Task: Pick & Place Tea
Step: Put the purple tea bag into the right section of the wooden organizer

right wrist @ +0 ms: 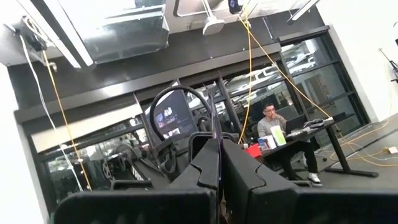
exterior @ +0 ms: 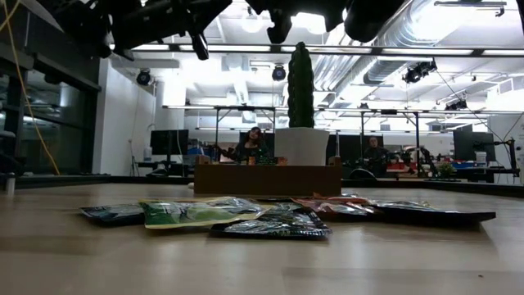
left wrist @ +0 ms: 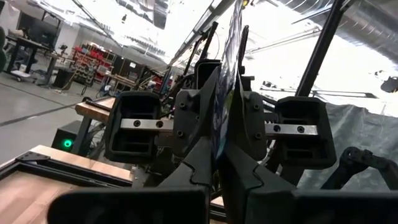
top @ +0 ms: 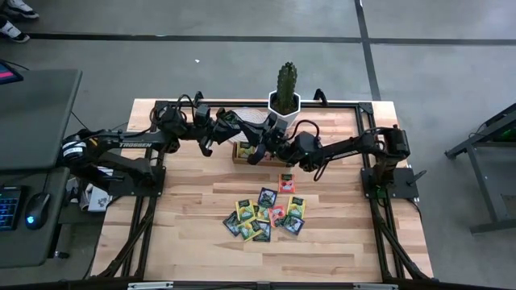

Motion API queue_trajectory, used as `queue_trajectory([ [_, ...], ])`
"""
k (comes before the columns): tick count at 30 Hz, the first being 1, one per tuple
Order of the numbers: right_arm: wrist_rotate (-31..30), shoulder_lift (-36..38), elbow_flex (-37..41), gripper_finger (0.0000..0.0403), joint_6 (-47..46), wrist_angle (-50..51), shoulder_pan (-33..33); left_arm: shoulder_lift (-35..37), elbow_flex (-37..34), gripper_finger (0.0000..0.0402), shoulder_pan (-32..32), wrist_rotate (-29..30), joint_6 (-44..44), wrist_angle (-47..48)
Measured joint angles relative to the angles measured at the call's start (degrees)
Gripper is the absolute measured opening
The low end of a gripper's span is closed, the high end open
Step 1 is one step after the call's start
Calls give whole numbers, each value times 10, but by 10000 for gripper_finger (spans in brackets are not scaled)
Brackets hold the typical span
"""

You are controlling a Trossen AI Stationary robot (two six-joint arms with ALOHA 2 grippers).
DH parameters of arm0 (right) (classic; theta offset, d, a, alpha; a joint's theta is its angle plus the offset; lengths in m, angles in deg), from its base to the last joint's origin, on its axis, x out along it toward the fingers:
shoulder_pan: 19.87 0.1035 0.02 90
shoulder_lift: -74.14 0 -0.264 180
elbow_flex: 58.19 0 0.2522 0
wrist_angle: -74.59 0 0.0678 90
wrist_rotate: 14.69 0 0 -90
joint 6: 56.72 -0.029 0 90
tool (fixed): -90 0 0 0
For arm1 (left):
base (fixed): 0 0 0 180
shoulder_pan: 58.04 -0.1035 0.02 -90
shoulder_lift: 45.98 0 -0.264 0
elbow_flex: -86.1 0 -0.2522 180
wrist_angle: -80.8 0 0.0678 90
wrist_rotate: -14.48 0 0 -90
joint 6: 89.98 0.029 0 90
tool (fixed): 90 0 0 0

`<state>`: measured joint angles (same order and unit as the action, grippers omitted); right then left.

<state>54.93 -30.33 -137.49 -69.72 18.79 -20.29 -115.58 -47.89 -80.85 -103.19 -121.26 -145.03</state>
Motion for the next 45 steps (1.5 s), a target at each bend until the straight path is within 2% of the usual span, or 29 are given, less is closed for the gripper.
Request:
queue_trajectory([
  [7, 5, 2, 0, 16, 0, 5, 0, 0, 0, 2, 0, -6, 0, 0],
  [16, 17, 3, 0, 70, 4, 6, 0, 0, 0, 1, 0, -16, 0, 3],
  [23, 23, 16, 0, 126, 15, 29, -3, -1, 0, 0, -1, -60, 1, 55],
  [27, 38, 53, 0, 155, 14, 116, -11, -1, -1, 0, 0, -82, 13, 80],
  [33, 64, 170, 0, 179, 6, 340, -29, -1, 12, 0, 0, -107, 34, 160],
  [39, 133, 297, 0, 170, -49, 549, -66, -1, 94, 0, 0, -116, 155, 364],
  [45, 223, 372, 0, 154, -62, 659, -101, -1, 190, 0, 0, -63, 305, 580],
])
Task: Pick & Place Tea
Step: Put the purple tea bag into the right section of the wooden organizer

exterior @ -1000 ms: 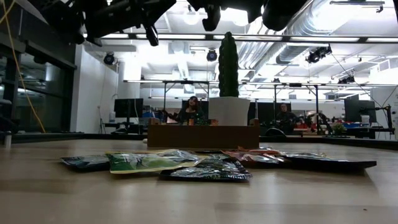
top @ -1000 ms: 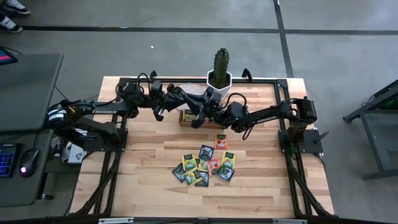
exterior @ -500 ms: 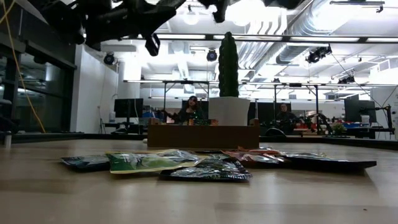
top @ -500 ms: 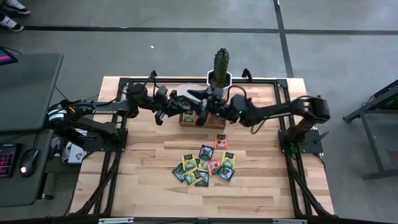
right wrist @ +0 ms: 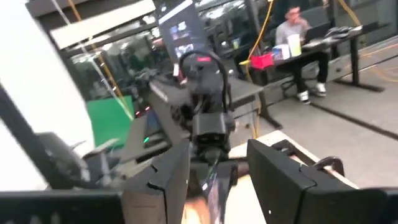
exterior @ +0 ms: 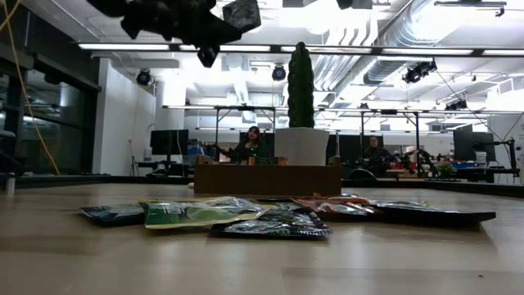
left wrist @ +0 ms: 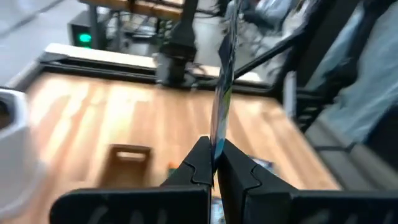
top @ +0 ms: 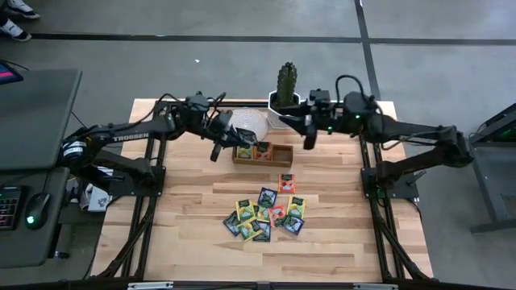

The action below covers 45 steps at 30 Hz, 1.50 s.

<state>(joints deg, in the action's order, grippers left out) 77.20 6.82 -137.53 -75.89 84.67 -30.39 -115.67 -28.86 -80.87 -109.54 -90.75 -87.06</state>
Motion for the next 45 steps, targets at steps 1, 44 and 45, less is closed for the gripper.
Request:
queue_trajectory([
  [1, 6, 4, 0, 152, 2, 13, -4, 0, 11, 0, 0, 13, 14, 16],
  [44, 29, -149, -86, 117, 157, 203, -11, -98, 99, 0, 67, 233, 75, 78],
  [45, 29, -149, -86, 110, 157, 196, -11, -98, 99, 0, 67, 233, 75, 80],
])
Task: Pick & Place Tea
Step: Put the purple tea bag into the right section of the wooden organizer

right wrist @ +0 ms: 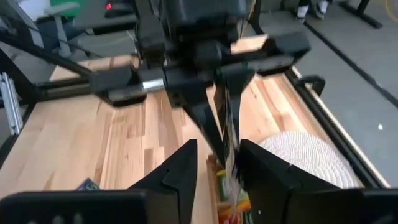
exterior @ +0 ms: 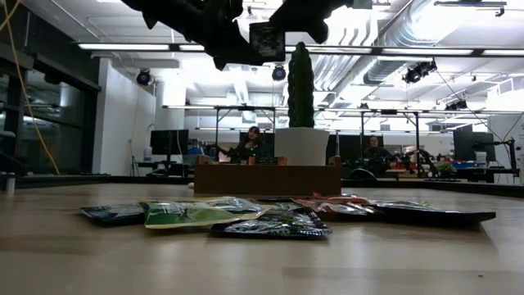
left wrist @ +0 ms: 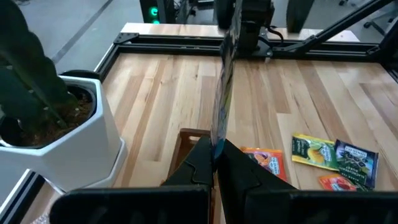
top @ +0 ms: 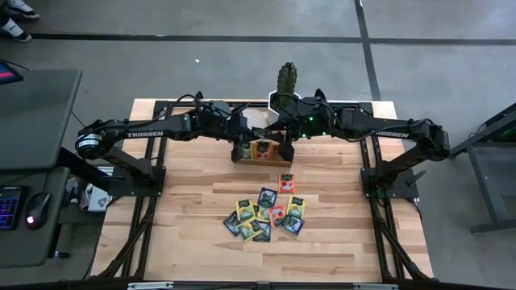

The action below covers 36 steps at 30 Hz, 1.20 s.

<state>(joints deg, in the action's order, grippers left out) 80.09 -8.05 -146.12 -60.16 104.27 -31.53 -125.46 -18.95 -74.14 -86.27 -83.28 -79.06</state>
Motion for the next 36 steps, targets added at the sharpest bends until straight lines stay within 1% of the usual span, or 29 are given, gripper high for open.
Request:
queue_trajectory([
  [5, 0, 0, 0, 70, 0, -29, 0, 0, 0, 0, 0, 0, 0, 3],
  [11, 12, 0, 0, 16, 9, -18, 0, 0, 0, 0, 0, 6, -1, 6],
  [14, 18, 0, 0, 3, 10, -16, 0, 0, 0, 0, 0, 6, -1, 6],
  [17, 17, 0, 0, 10, 10, -16, 0, 0, 0, 0, 0, 3, -2, 7],
  [21, 8, 0, 0, 33, 14, -16, 0, 0, 0, 0, 0, -1, -3, 7],
  [28, 12, 0, 0, 105, 20, -14, 0, 0, 0, 0, 0, -2, -3, 7],
  [30, 10, 0, 0, 120, 17, -14, 0, 0, 0, 0, 0, -2, -3, 7],
  [33, -3, 0, 0, 127, 10, -5, 0, 0, 0, 0, 0, -2, -3, 6],
  [36, -5, -5, 0, 119, 10, 2, 0, 0, 0, 0, 0, -2, -2, 7],
])
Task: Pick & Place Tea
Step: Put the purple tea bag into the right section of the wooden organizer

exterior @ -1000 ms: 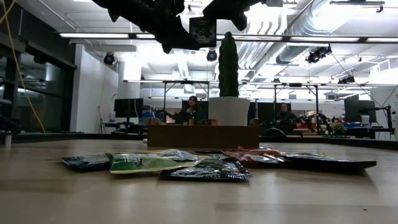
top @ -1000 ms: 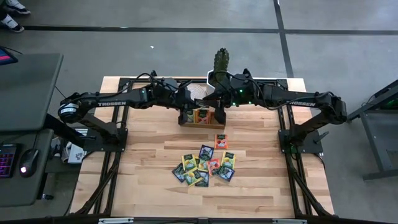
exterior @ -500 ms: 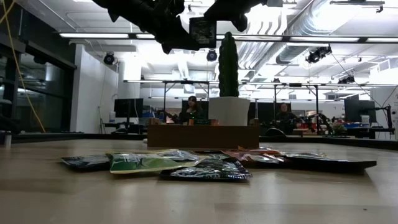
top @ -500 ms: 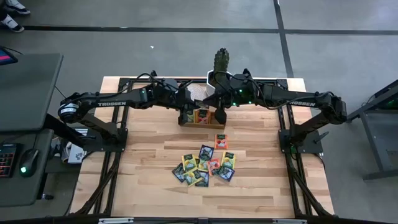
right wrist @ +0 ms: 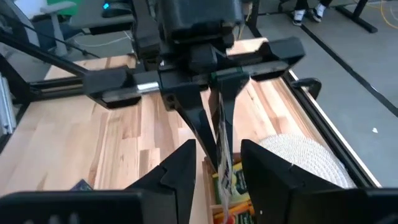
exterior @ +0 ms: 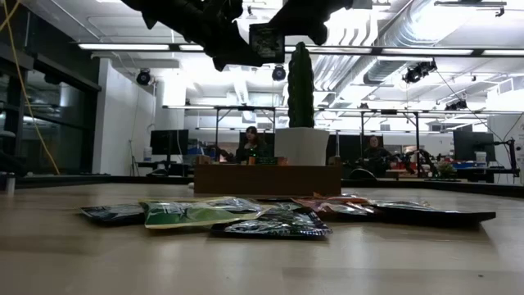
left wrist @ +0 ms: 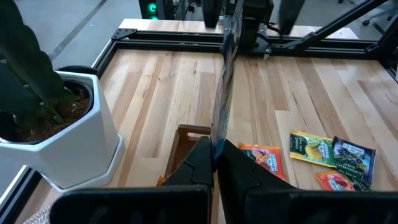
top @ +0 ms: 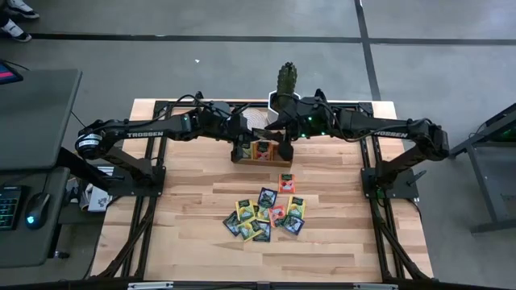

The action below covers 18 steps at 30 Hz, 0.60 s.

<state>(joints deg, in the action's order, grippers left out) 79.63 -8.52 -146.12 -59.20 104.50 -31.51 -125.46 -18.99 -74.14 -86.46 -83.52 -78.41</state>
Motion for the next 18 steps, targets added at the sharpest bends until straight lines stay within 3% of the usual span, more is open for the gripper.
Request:
queue_trajectory([
  [5, 0, -11, 1, 78, -2, -4, 0, 0, 0, 0, 0, 0, 0, 0],
  [10, 0, -12, 1, 12, 0, -29, 0, 0, 0, 0, 0, -2, 1, 4],
  [18, -25, -12, 1, 3, -3, -28, 0, 0, 0, 9, 0, 0, 1, 6],
])
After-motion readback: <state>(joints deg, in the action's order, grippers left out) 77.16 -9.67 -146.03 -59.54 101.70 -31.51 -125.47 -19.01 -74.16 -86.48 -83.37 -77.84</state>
